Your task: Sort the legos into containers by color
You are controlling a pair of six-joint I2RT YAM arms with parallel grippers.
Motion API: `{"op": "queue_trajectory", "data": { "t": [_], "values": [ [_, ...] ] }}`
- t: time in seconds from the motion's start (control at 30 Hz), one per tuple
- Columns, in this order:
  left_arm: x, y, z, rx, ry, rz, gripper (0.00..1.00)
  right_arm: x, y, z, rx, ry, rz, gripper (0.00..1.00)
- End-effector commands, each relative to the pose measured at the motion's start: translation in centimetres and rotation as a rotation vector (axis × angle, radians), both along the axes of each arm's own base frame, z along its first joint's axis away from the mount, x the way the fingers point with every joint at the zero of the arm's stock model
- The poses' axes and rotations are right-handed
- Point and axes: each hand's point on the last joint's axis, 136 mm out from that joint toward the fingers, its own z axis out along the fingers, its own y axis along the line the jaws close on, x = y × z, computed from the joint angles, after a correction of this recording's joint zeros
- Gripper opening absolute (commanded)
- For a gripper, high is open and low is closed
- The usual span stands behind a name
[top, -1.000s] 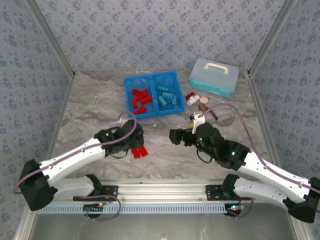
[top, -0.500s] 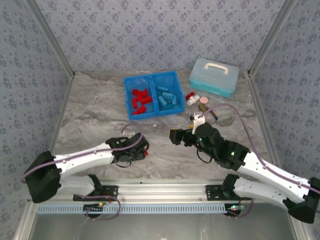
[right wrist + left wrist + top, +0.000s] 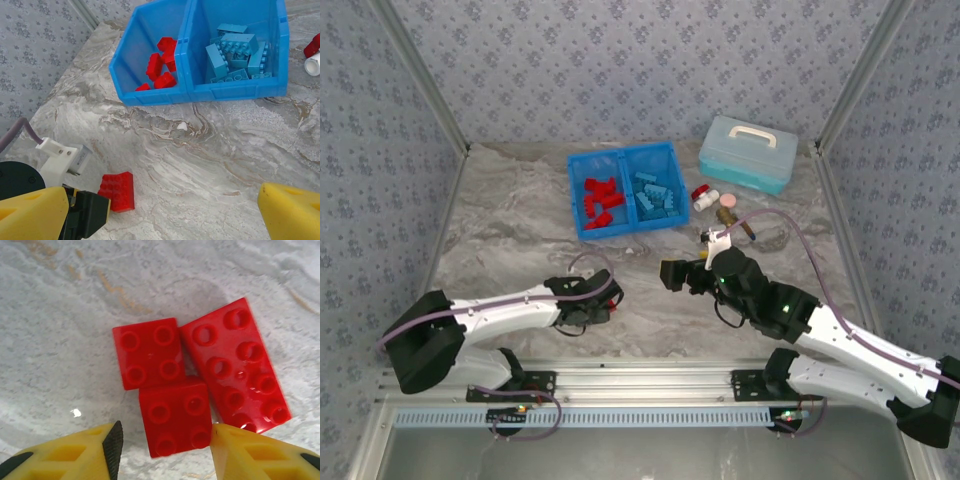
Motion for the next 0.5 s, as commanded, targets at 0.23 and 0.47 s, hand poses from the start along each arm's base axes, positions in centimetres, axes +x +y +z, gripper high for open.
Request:
{"op": "queue_trajectory", "data": {
  "t": [0.23, 0.47],
  "values": [
    [-0.3, 0.7, -2.1, 0.078, 0.029, -0.017, 0.51, 0.1, -0.6, -0.1, 0.002, 0.002, -0.029, 1.0],
    [-0.3, 0.9, -2.3, 0.079, 0.031, -0.004, 0.39, 0.2, -0.7, -0.2, -0.001, 0.002, -0.033, 1.0]
  ]
}}
